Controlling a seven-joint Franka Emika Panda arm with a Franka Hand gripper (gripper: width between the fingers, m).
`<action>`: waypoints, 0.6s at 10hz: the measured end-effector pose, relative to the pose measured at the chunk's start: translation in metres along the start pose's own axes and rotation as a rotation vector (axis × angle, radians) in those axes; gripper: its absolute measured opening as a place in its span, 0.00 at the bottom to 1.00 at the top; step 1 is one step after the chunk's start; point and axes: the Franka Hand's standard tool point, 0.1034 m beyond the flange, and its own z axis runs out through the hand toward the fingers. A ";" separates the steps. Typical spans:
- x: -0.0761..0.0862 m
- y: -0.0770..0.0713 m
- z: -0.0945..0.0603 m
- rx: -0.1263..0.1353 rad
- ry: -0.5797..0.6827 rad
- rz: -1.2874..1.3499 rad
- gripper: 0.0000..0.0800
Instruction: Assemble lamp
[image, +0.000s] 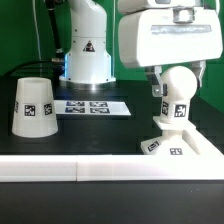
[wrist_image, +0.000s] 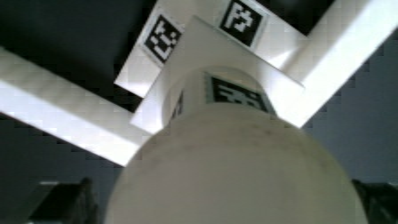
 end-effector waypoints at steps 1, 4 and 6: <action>-0.002 0.004 0.000 -0.007 -0.006 -0.162 0.87; 0.006 0.000 0.001 -0.042 -0.038 -0.449 0.87; 0.004 0.001 0.002 -0.047 -0.053 -0.559 0.87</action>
Offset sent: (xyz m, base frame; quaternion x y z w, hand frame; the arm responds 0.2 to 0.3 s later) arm 0.0084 0.0182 0.0036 -0.0551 -0.0208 -0.2850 0.9567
